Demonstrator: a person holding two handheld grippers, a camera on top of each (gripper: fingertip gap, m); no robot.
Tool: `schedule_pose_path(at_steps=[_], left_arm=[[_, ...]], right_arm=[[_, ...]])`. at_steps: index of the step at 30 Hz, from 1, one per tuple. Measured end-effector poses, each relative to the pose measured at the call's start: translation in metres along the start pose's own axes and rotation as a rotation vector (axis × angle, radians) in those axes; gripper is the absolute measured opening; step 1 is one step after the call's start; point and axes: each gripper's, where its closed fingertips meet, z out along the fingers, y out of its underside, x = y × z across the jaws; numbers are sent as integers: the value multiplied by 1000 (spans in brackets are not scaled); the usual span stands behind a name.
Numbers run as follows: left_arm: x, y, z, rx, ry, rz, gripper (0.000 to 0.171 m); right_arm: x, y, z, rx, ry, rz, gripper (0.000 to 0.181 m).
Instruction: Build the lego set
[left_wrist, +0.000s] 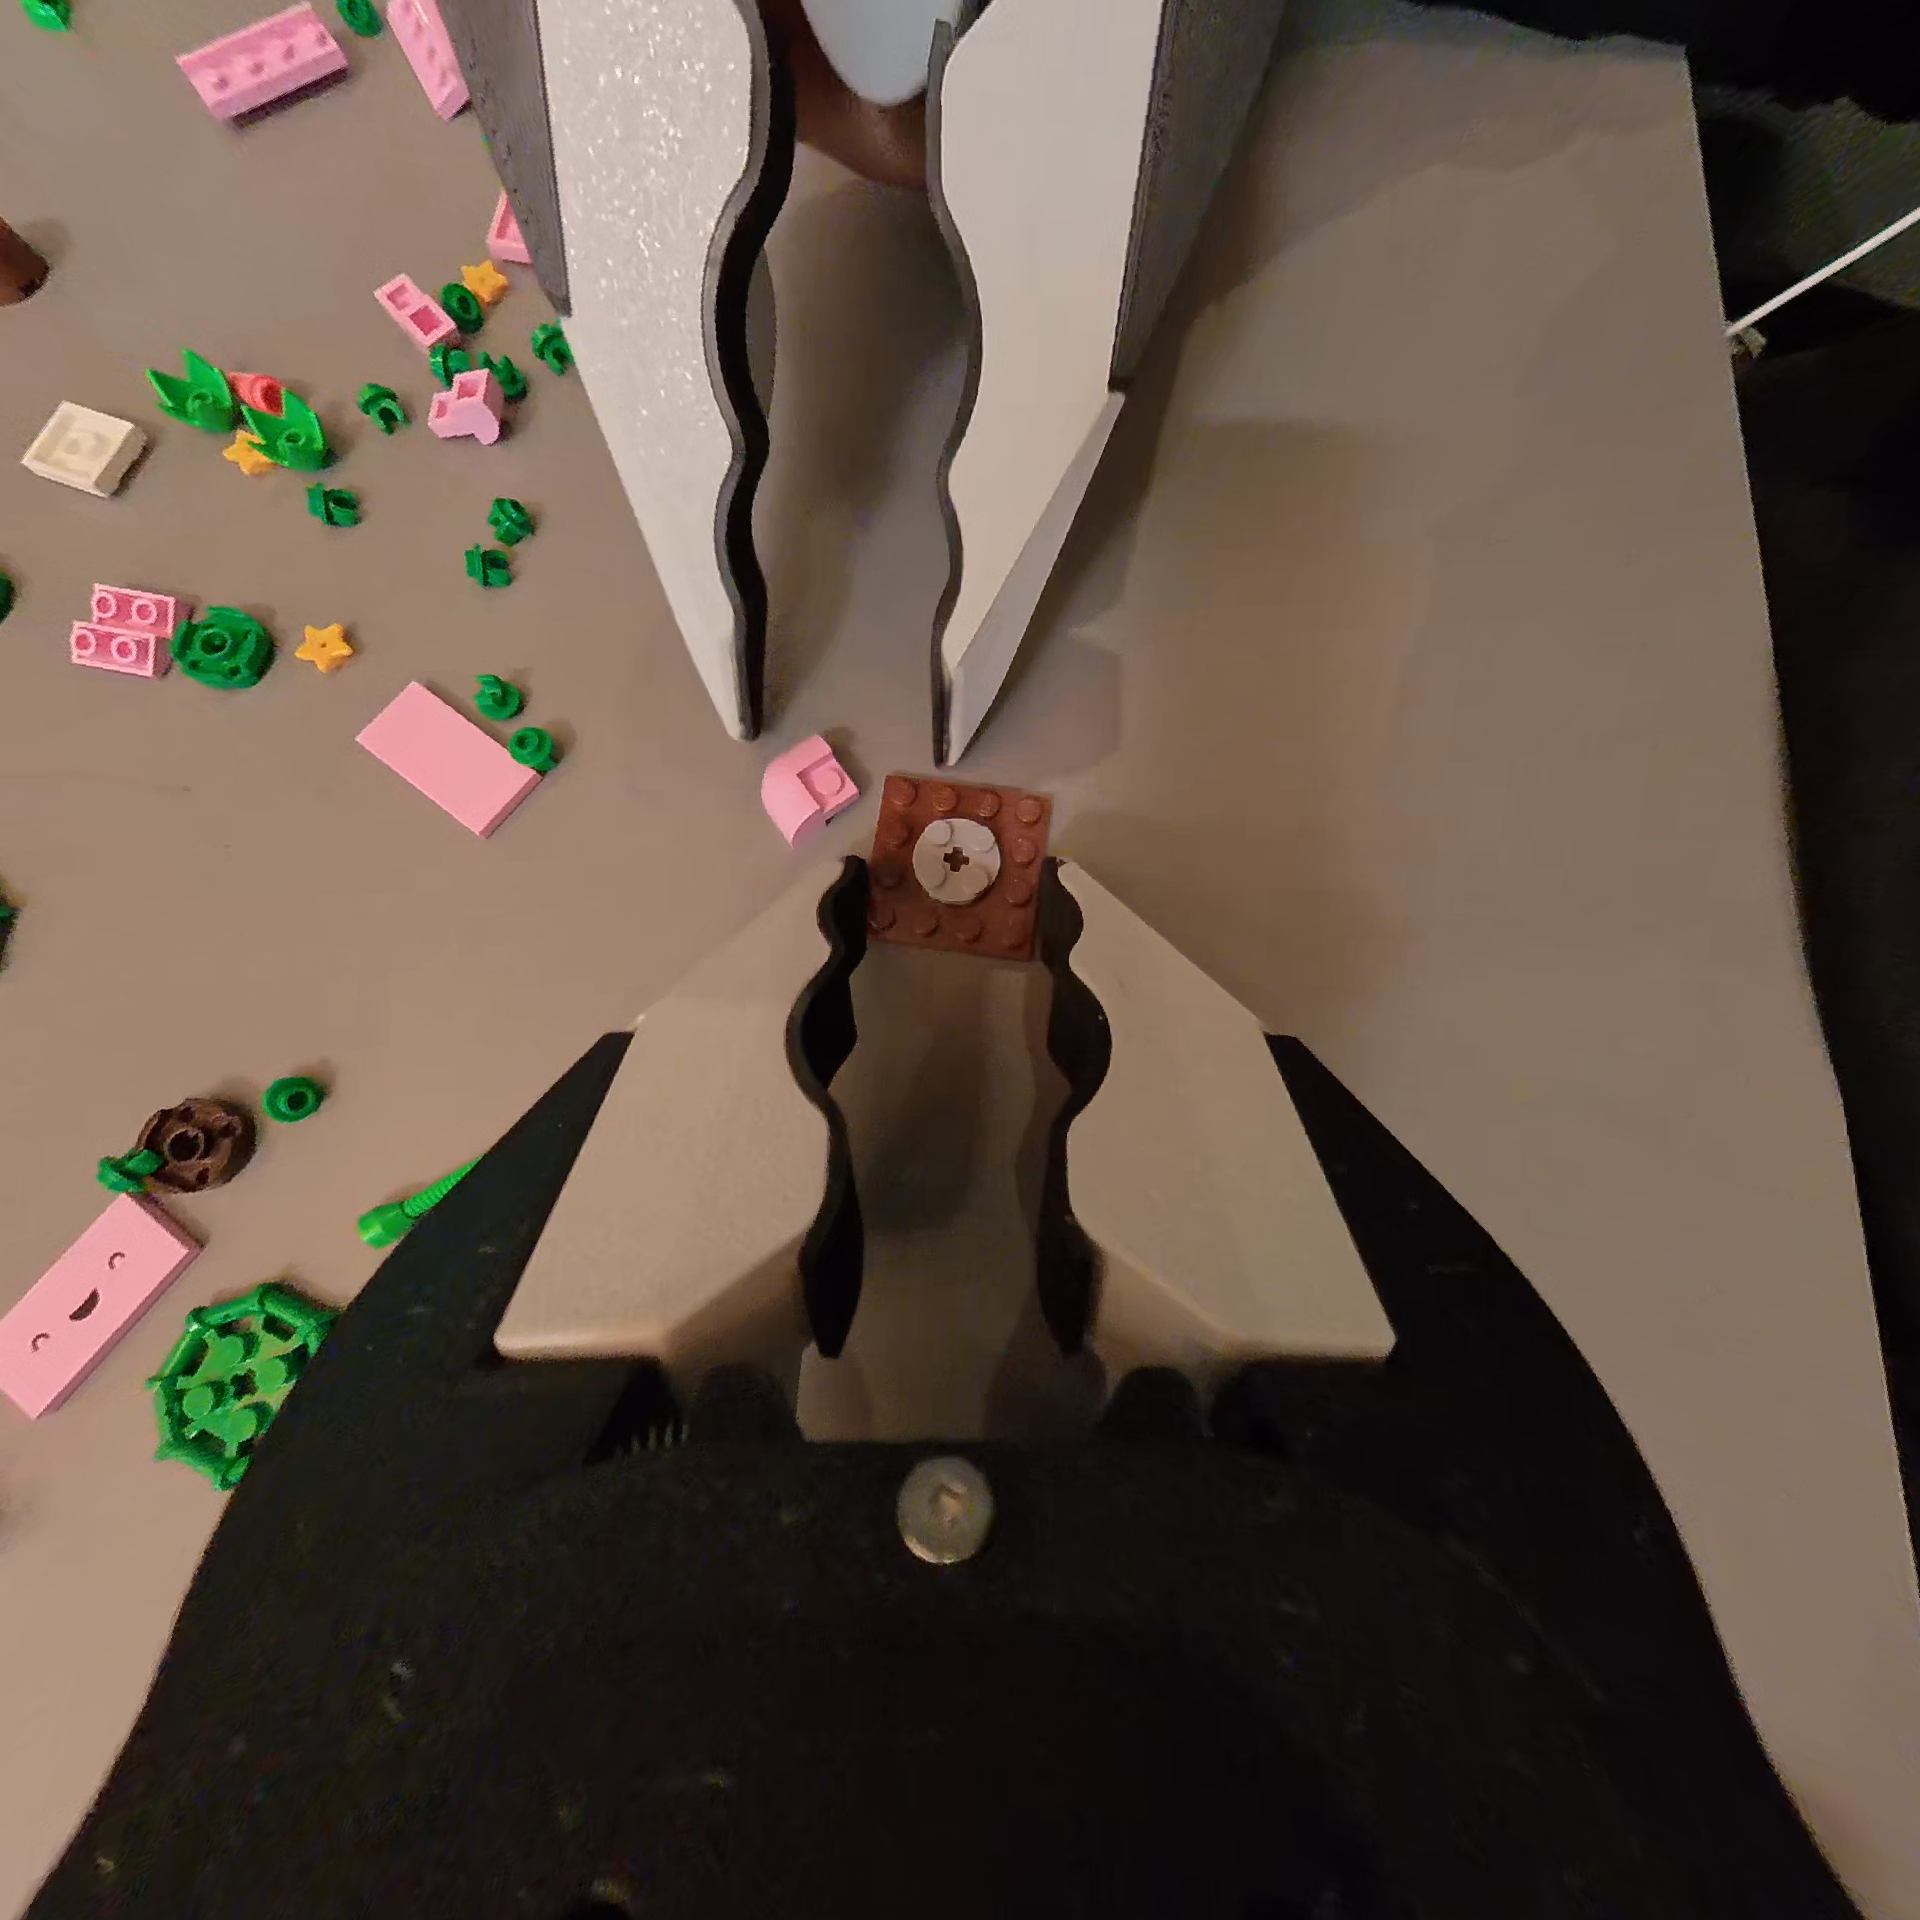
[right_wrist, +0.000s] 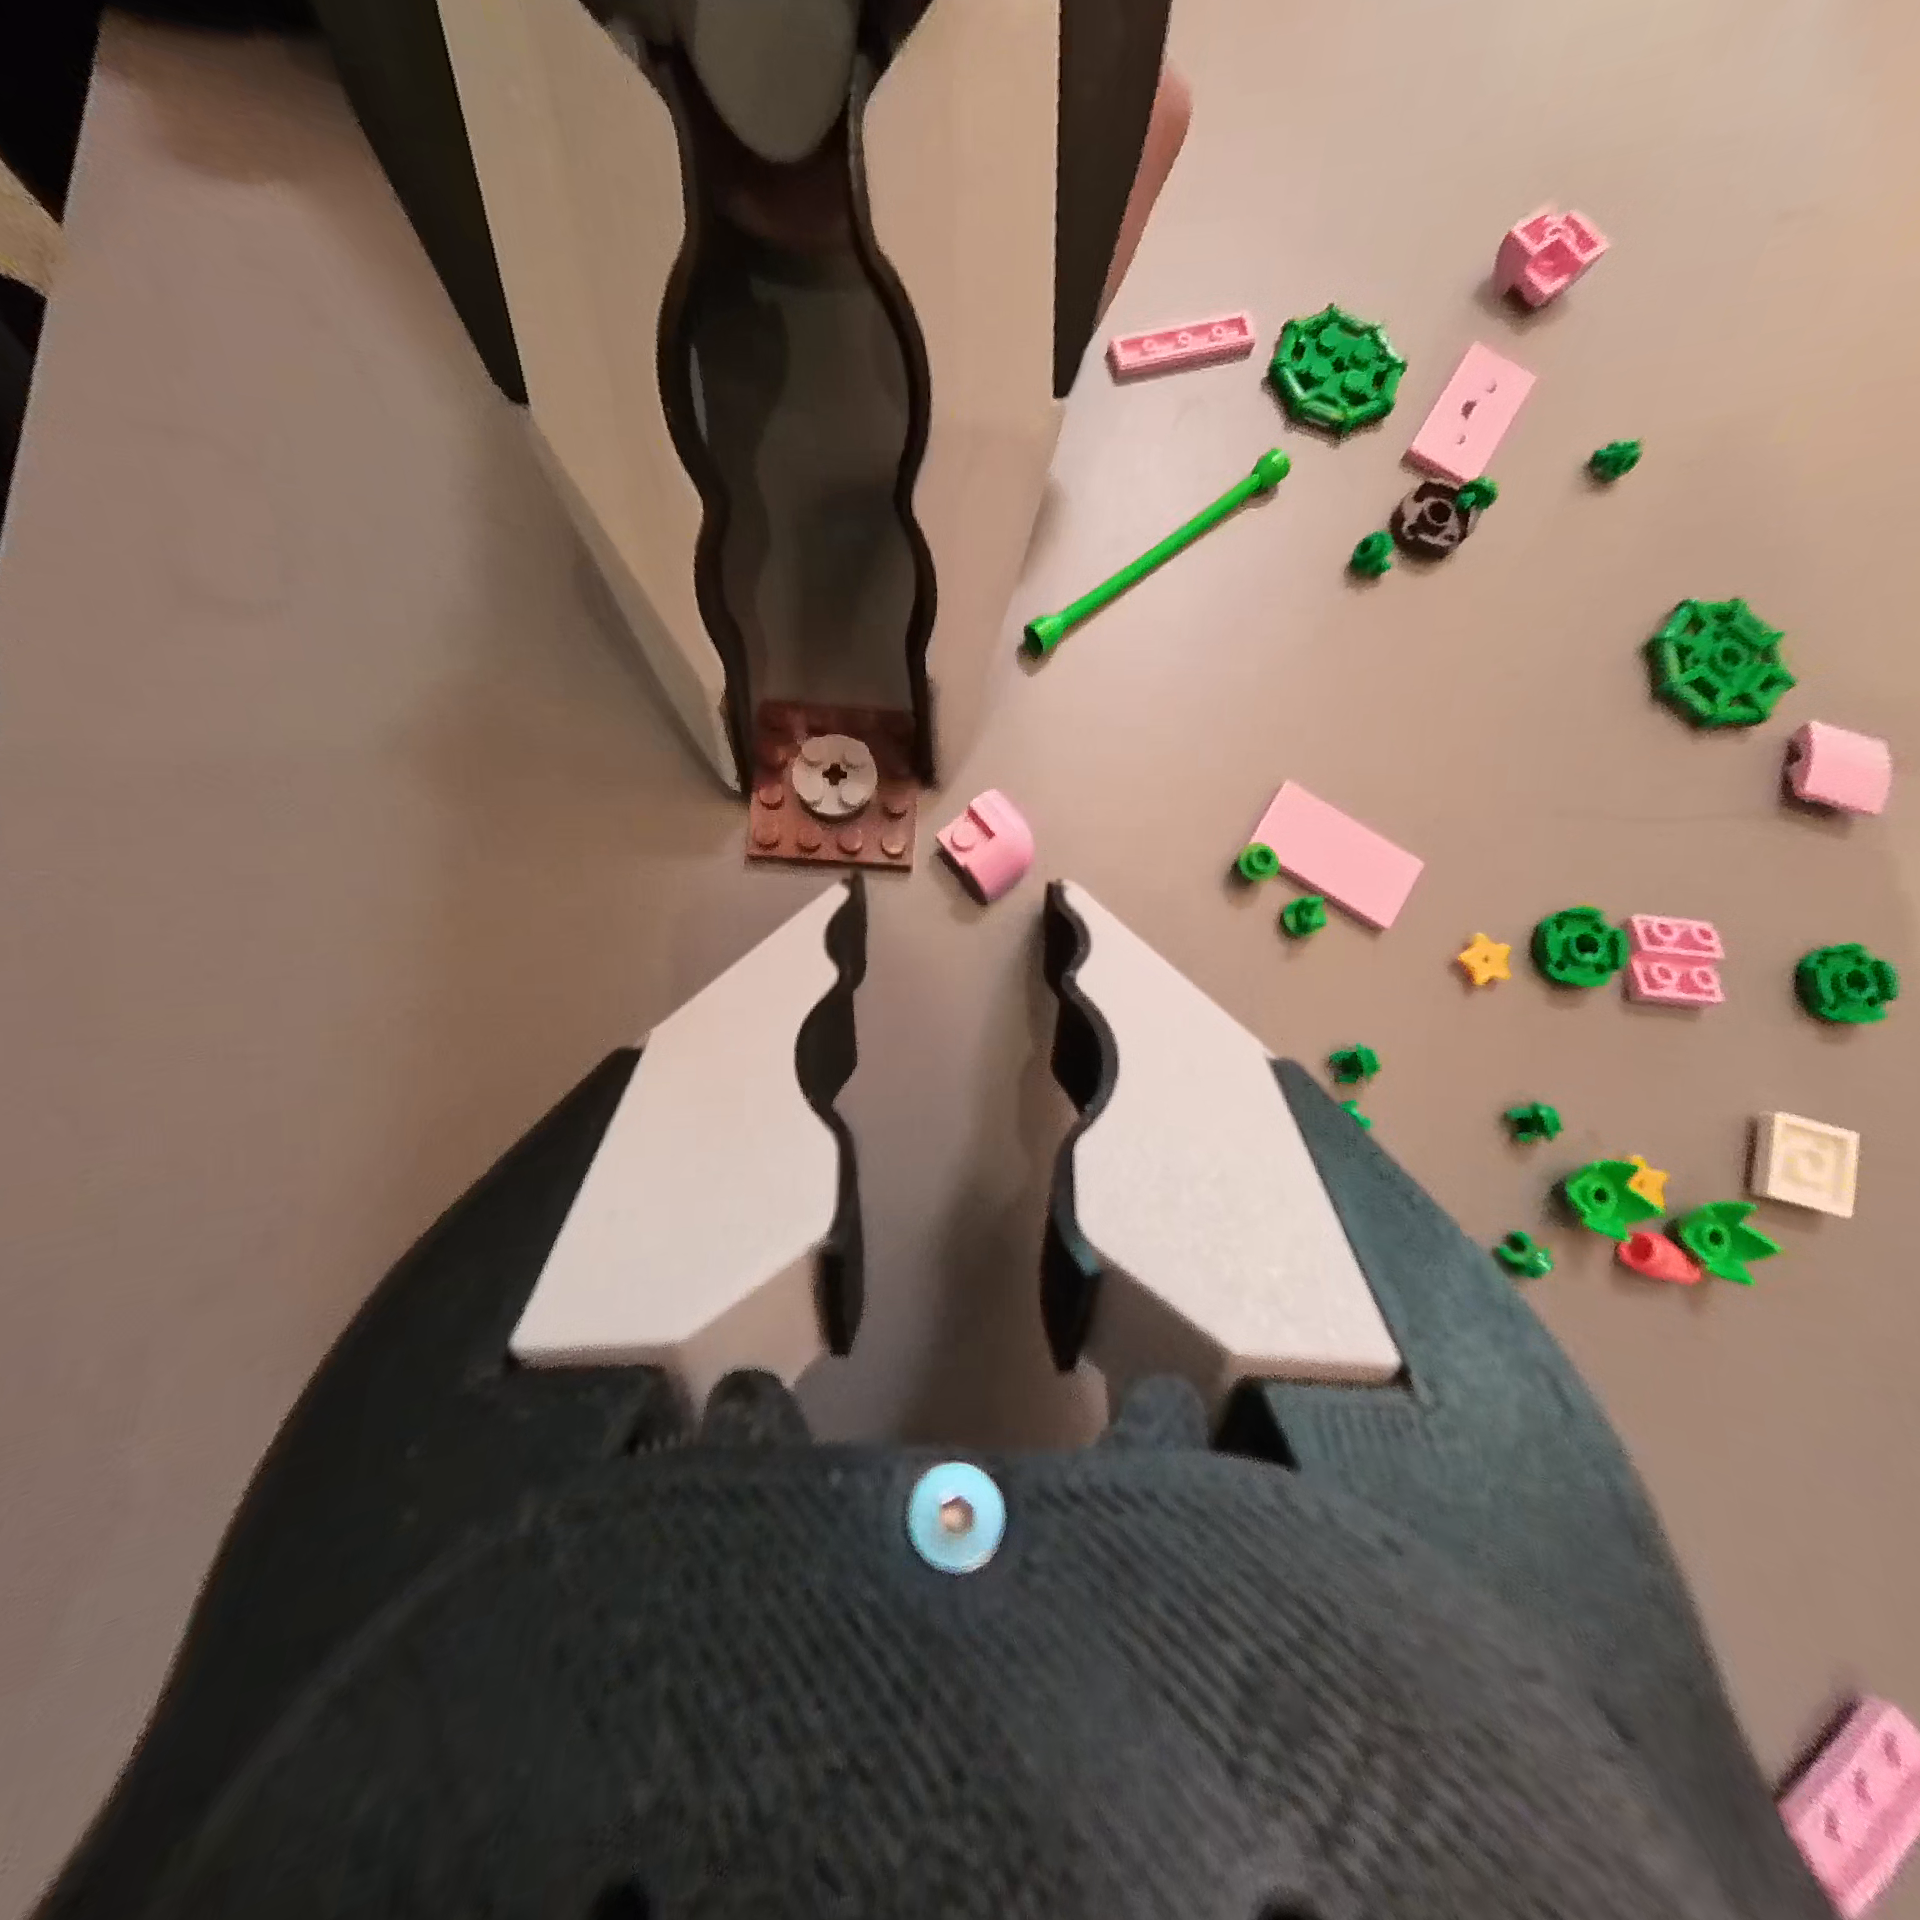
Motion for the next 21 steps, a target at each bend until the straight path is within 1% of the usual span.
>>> schedule_pose_path(at_steps=[2, 4, 6, 7, 9, 11, 14, 15, 17, 20, 21], left_arm=[[0, 0, 0, 0, 0, 0, 31], [0, 0, 0, 0, 0, 1, 31], [0, 0, 0, 0, -1, 2, 31], [0, 0, 0, 0, -1, 3, 31], [0, 0, 0, -1, -3, 6, 32], [0, 1, -1, -1, -5, 7, 32], [-3, 3, -3, -1, -10, 0, 31], [-5, 4, -4, -1, -12, -4, 31], [-7, 5, -5, 0, -17, -15, 31], [-9, 5, -6, 1, -16, -22, 31], [-9, 5, -6, 1, -18, -20, 31]], right_arm=[[-5, 2, -3, -2, -38, 6, 31], [-11, 7, -6, -24, -84, 13, 24], [-13, 9, -8, -35, -98, 7, 23], [-11, 9, -9, -32, -82, 0, 23], [-3, 0, -9, 20, -35, -4, 32], [-4, -9, -5, 72, -36, -8, 46], [-13, -8, 6, 51, -73, -20, 62], [-15, -7, 8, 43, -80, -24, 64], [-18, -6, 7, 36, -90, -30, 62], [-18, -1, 1, 5, -95, -29, 45], [-17, 1, 0, 0, -95, -25, 43]])
